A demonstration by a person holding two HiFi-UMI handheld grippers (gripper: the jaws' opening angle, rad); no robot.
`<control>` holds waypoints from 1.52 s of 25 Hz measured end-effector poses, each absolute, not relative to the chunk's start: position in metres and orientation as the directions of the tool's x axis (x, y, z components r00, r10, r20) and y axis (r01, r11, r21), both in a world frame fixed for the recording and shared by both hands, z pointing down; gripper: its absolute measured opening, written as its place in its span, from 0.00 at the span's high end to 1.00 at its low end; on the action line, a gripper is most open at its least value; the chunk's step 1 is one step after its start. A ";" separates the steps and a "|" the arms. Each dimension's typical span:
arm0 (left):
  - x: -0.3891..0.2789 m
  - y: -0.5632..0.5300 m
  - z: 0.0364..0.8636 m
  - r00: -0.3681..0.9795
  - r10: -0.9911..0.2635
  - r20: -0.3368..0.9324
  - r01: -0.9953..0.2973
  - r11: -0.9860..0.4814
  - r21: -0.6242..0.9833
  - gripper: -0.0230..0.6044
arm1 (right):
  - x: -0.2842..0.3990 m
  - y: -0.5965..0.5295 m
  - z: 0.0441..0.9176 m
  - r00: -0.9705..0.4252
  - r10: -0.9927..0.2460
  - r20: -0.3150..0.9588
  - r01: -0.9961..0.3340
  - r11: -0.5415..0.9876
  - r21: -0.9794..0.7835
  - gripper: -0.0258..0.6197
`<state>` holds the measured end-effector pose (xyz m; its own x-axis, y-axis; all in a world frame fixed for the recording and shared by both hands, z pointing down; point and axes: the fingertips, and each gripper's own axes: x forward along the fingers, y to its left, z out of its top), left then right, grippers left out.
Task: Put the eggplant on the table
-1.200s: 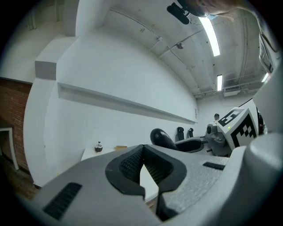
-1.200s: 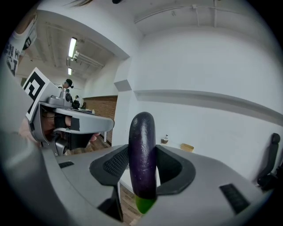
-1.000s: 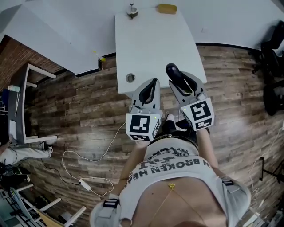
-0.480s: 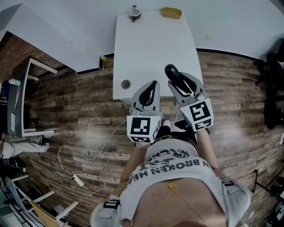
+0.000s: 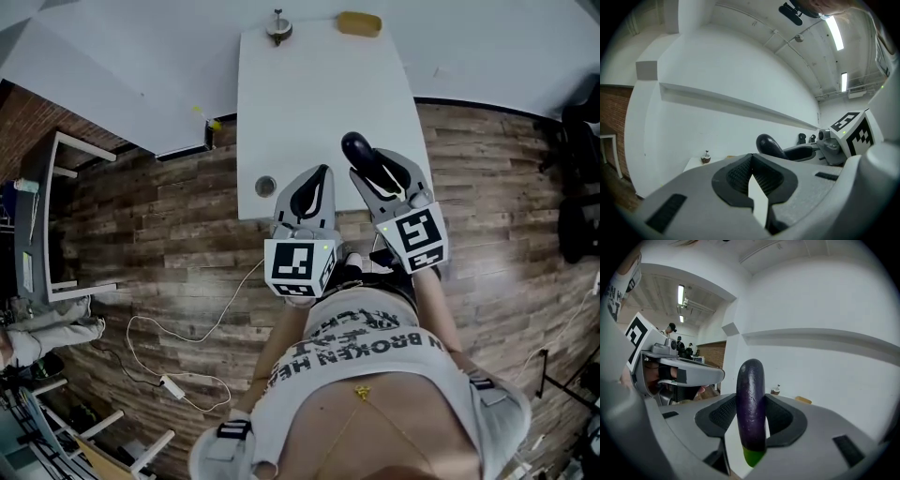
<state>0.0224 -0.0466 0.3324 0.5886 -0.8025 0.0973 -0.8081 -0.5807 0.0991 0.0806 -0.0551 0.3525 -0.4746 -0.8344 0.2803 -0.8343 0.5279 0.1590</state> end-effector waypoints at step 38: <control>-0.032 -0.214 0.364 0.715 -0.685 0.143 -0.699 -0.704 0.123 0.96 | 0.023 -0.209 0.386 -0.342 -0.856 0.387 -0.875 0.441 0.202 0.67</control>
